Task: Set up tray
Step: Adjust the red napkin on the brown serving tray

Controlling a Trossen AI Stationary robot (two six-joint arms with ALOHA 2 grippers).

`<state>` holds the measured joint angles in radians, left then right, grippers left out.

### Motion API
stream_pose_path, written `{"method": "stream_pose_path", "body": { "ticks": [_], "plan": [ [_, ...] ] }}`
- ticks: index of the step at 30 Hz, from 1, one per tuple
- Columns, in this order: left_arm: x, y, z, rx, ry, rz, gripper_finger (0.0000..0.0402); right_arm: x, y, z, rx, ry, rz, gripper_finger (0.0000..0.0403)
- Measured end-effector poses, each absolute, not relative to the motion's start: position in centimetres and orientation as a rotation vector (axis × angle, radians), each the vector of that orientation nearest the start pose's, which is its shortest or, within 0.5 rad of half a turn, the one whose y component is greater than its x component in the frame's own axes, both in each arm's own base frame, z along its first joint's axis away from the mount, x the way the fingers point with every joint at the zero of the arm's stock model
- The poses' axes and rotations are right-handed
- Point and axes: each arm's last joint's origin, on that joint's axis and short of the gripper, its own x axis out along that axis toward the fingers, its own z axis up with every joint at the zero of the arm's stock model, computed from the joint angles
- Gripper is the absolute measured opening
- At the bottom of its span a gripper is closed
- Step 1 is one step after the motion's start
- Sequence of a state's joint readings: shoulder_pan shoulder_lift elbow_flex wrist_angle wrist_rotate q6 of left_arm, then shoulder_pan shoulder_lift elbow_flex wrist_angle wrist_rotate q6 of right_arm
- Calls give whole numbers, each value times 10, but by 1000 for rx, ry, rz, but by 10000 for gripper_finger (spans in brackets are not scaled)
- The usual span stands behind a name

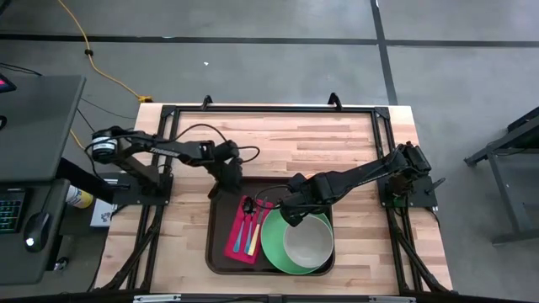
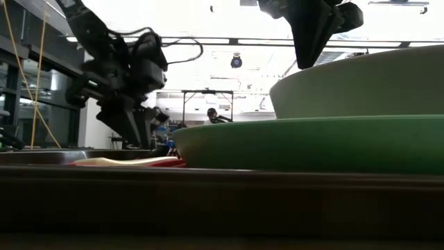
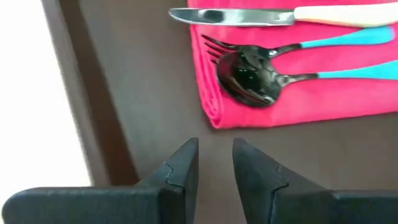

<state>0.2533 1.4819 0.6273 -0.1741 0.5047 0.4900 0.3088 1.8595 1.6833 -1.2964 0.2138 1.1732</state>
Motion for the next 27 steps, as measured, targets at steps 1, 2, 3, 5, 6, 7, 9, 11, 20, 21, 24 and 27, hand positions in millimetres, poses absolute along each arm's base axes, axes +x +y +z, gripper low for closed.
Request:
{"method": "stream_pose_path", "body": {
  "ticks": [1,2,3,5,6,7,9,11,20,21,24,27],
  "plan": [
    [247,51,139,48,864,-466,129,341,102,277,588,1240,-732,0],
    [247,53,136,28,864,-476,129,341,102,277,589,1240,-731,0],
    [247,54,134,8,862,-488,129,341,102,277,589,1240,-731,0],
    [247,56,131,-16,863,-500,129,342,103,277,591,1237,-729,0],
    [247,57,129,-22,871,-499,129,342,103,277,592,1236,-728,0],
    [248,57,127,-27,878,-499,129,342,103,277,593,1235,-728,0],
    [249,57,125,-37,882,-494,129,342,103,277,594,1234,-727,0],
    [250,57,123,-43,884,-490,129,342,103,277,595,1232,-726,0],
    [257,59,122,-75,828,-479,129,343,103,277,596,1224,-724,0],
    [257,58,122,-79,827,-485,129,343,103,277,596,1224,-724,0],
    [256,58,121,-88,830,-494,129,343,103,277,596,1224,-724,0],
    [256,58,122,-93,825,-504,129,343,103,277,597,1224,-724,0]
  ]
}}
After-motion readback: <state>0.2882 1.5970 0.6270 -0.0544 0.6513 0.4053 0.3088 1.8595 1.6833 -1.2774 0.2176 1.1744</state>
